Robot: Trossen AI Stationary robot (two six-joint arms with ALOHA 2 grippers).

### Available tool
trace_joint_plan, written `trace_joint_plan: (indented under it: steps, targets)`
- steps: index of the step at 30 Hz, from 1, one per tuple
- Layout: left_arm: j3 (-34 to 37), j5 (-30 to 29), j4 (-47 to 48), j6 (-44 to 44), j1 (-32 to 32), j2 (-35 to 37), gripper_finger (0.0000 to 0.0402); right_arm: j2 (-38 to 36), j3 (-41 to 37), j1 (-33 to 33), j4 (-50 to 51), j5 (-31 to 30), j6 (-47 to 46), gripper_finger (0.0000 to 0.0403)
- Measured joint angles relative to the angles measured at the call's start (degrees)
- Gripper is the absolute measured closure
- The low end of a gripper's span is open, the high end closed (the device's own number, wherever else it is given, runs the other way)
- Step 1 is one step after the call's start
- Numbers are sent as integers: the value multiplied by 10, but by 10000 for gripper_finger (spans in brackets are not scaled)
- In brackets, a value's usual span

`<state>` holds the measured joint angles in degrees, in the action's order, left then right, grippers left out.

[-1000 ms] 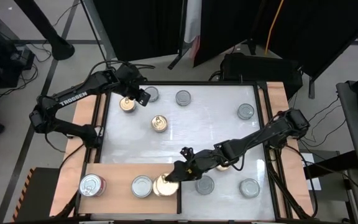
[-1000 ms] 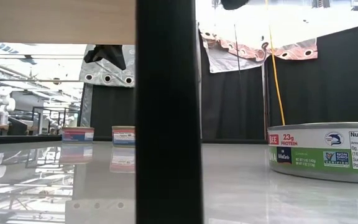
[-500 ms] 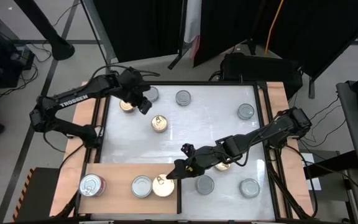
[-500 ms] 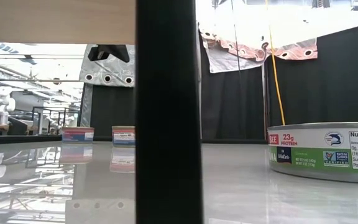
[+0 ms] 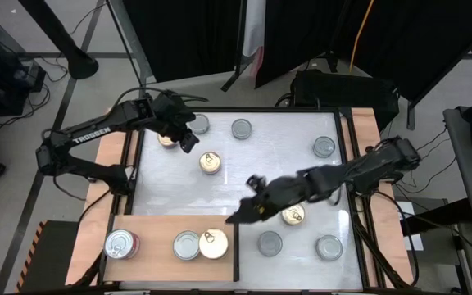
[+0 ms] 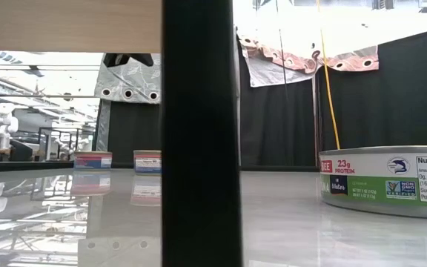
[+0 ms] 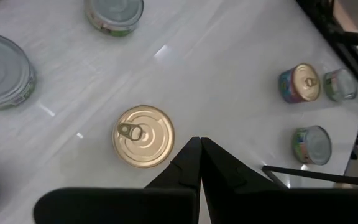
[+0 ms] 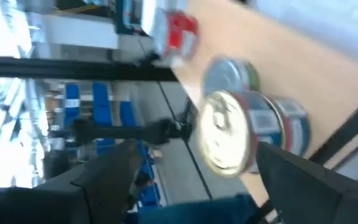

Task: Stack canned seafood by type on shelf
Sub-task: Put the green blue tuna can on the shelf

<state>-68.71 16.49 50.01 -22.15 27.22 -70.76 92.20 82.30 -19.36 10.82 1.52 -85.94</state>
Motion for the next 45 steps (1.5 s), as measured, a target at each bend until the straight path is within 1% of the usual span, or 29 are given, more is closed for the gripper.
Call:
trace_joint_plan:
  steps: [3, 6, 9, 12, 14, 17, 21, 26, 29, 32, 35, 38, 40, 43, 45]
  targets:
    - [0, 1, 0, 0, 0, 16, 391, -43, 1, 15, 52, -24, 30, 108]
    - [0, 3, 2, -14, 0, 29, 391, -84, 1, 31, 147, -58, 52, 137]
    - [0, 3, 10, -36, 0, 31, 391, -122, 1, 51, 249, -74, 66, 168]
    - [0, -11, 45, -95, 9, 27, 391, -146, 0, 77, 334, -75, 83, 199]
    - [0, -22, 72, -136, 19, 19, 391, -157, 0, 97, 372, -75, 100, 220]
    - [0, -24, 81, -149, 29, 9, 391, -171, 0, 128, 417, -75, 141, 254]
    - [0, -27, 61, -151, 52, -16, 391, -175, 0, 179, 454, -74, 213, 302]
    - [0, -32, 50, -143, 91, -86, 391, -175, 0, 250, 459, -73, 322, 362]
    - [0, -60, 27, -136, 102, -124, 391, -174, 0, 290, 459, -73, 381, 391]
    - [0, -108, 11, -148, 103, -151, 391, -172, 0, 325, 459, -59, 414, 399]
    - [0, -161, 0, -151, 97, -172, 391, -172, 0, 353, 456, -19, 444, 393]
    - [0, -216, -23, -151, 91, -195, 391, -172, 0, 372, 456, 0, 469, 391]
    - [0, -230, -42, -151, 90, -210, 391, -172, 0, 385, 456, 4, 478, 390]
    - [0, -230, -56, -157, 90, -234, 391, -172, 0, 402, 456, 4, 481, 390]
    - [0, -230, -57, -166, 90, -249, 391, -172, 0, 414, 455, 18, 486, 390]
